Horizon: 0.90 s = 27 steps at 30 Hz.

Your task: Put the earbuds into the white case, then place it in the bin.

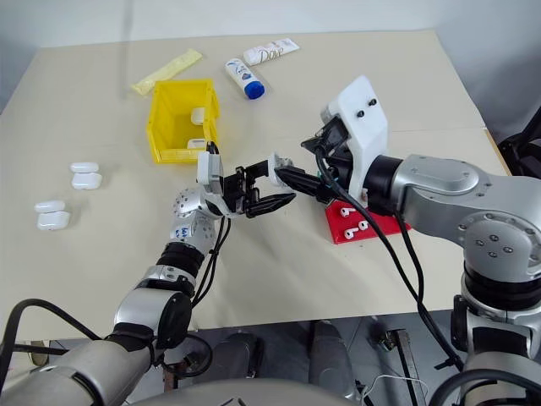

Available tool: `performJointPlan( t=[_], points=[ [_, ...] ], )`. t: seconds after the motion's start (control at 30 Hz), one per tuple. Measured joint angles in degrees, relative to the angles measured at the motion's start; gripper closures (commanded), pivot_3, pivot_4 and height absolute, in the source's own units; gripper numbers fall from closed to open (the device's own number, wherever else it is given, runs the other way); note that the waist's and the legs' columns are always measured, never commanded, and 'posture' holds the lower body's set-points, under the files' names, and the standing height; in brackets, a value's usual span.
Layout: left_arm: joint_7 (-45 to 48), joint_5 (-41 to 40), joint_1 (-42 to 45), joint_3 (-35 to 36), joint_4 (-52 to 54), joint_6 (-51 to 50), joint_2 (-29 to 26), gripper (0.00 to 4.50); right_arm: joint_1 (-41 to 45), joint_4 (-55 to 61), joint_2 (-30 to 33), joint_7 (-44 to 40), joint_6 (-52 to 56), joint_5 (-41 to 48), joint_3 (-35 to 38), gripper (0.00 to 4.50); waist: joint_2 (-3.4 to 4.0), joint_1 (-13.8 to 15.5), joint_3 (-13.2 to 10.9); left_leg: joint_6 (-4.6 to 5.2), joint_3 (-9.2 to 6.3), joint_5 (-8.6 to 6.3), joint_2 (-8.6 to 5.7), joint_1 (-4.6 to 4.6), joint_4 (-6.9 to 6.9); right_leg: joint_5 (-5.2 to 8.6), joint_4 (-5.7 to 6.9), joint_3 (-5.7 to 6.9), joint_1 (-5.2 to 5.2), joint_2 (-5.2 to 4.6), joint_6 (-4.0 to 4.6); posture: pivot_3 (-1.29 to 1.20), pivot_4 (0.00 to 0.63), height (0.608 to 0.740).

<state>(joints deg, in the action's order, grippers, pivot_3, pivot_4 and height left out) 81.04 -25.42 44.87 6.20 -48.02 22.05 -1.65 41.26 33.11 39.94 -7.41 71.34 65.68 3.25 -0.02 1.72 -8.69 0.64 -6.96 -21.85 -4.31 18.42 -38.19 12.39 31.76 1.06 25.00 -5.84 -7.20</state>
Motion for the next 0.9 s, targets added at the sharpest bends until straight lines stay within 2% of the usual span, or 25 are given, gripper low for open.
performJointPlan(
  t=[0.9],
  points=[
    [-0.17,0.8,-0.01,0.0,-0.42,0.42,0.47,1.71,-0.88,-0.14,0.81,-3.98,-0.87,-4.99,-0.2,1.05,0.0,0.0,0.0,0.0,0.0,0.0,0.0,0.0,0.0,0.0,0.0,0.0,0.0,0.0,0.0,0.0,0.15,0.74]
  ],
)
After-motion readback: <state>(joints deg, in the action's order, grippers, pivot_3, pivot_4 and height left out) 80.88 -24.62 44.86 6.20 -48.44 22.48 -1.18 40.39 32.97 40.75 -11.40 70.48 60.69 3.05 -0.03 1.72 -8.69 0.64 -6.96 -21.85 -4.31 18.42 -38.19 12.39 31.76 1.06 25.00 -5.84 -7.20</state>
